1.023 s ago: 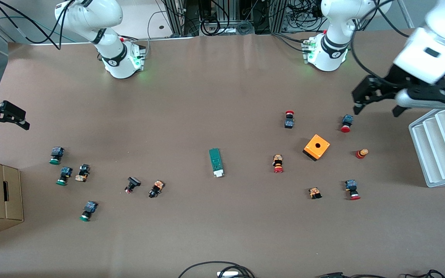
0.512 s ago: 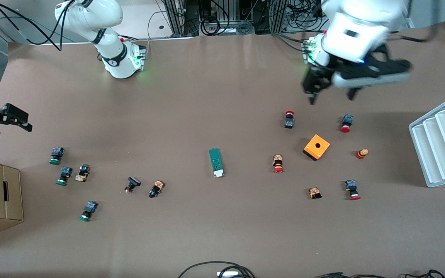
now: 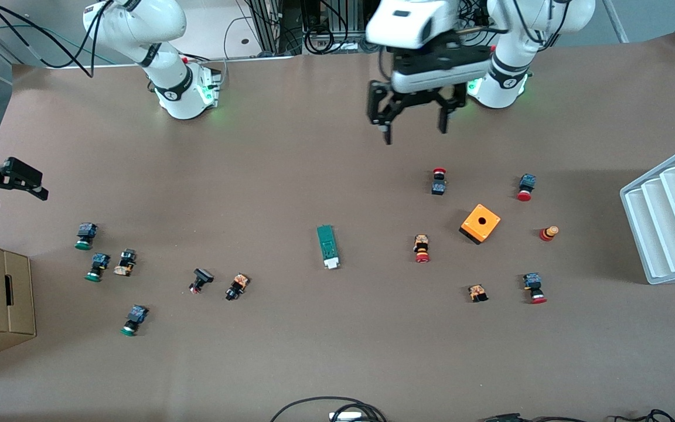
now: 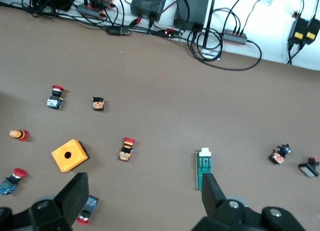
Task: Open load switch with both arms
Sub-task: 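Move the left gripper over the green load switch's white handle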
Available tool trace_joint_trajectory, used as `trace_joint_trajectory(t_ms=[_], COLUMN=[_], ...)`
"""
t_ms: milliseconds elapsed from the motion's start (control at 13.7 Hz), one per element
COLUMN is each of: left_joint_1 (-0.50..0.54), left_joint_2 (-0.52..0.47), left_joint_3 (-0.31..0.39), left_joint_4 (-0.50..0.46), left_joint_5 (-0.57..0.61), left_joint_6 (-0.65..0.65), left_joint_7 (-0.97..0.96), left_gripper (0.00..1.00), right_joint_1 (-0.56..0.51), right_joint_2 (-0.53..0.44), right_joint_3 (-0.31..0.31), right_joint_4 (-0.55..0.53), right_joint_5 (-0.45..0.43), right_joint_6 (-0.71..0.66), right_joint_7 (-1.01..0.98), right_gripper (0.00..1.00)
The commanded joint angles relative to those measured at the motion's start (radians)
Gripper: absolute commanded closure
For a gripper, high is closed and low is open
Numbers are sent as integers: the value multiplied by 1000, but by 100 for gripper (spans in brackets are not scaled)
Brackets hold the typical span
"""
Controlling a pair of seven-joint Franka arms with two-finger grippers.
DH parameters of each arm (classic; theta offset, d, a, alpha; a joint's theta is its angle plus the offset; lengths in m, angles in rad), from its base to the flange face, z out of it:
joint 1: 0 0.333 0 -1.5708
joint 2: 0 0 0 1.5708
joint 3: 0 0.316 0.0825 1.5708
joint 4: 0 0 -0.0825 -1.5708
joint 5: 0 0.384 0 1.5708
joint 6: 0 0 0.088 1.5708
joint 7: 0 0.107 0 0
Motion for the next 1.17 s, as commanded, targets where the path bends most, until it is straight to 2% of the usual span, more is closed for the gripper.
trace_joint_trajectory(t_ms=[0,292,804,1097], left_joint_1=[-54,-175,-373,-436], left_joint_2=[23,80,325,403], left_joint_3=[-46,-53,-53,-49], left_joint_4=[-31,-51,-51,-79], left_joint_5=[123,249,605,664], left_joint_6=[15,15,15,13], left_joint_7=[-172,-406,-749,-846], left_gripper=[0,0,0,0], right_joint_1=[0,-4,-7,-7], right_joint_2=[9,11,11,12], right_joint_3=[-1,-5,-6,-6], right_joint_4=[32,34,37,36], right_joint_5=[-21,-24,-24,-24], right_joint_6=[0,2,35,29], right_joint_7=[4,3,3,3], right_gripper=[0,0,0,0])
